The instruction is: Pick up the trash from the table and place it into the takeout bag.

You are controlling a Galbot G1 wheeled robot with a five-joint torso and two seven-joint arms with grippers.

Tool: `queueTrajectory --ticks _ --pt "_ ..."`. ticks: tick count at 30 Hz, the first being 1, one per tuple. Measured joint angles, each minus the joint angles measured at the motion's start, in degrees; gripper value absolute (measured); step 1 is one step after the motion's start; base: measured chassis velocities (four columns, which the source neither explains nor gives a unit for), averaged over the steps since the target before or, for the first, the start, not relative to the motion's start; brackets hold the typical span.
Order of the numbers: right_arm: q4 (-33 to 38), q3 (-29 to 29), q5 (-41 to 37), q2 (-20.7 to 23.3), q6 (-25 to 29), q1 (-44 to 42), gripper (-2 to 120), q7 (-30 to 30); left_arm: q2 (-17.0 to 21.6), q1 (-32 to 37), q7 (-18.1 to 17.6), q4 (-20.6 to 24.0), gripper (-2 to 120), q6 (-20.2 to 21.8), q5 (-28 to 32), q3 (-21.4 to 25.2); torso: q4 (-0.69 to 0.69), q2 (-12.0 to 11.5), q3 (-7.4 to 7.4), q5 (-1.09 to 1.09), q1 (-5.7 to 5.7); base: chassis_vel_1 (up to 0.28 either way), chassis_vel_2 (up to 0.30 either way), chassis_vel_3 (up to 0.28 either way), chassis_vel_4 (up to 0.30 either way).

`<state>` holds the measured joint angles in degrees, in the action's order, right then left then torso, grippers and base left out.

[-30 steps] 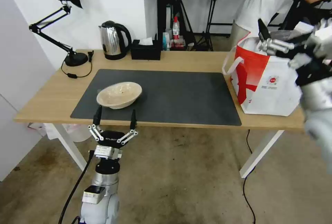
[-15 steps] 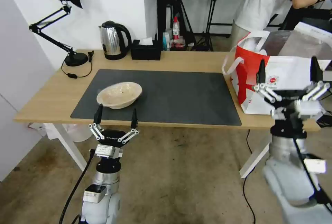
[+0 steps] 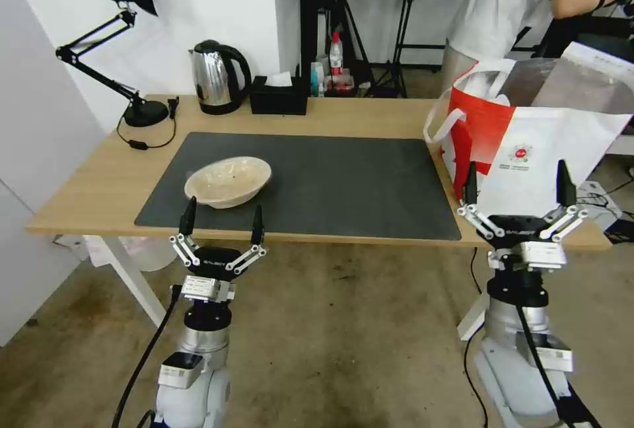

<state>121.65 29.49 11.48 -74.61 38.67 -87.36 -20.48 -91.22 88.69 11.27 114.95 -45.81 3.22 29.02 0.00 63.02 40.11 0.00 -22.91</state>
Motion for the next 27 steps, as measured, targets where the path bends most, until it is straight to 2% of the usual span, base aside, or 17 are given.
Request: queueTrajectory --ticks 19,27 --pt "-1.2 -1.3 0.6 -0.6 -0.2 0.0 100 0.4 0.0 -1.3 0.0 -0.8 100 0.1 0.4 0.7 0.00 0.0 0.00 0.00 0.00 0.000 0.000 0.000 0.000" --pt "-1.2 -1.2 0.6 -0.5 -0.7 0.1 100 0.5 0.1 -2.4 0.0 -0.7 100 2.0 0.6 1.2 0.00 0.0 0.00 0.00 -0.01 0.000 0.000 0.000 0.000"
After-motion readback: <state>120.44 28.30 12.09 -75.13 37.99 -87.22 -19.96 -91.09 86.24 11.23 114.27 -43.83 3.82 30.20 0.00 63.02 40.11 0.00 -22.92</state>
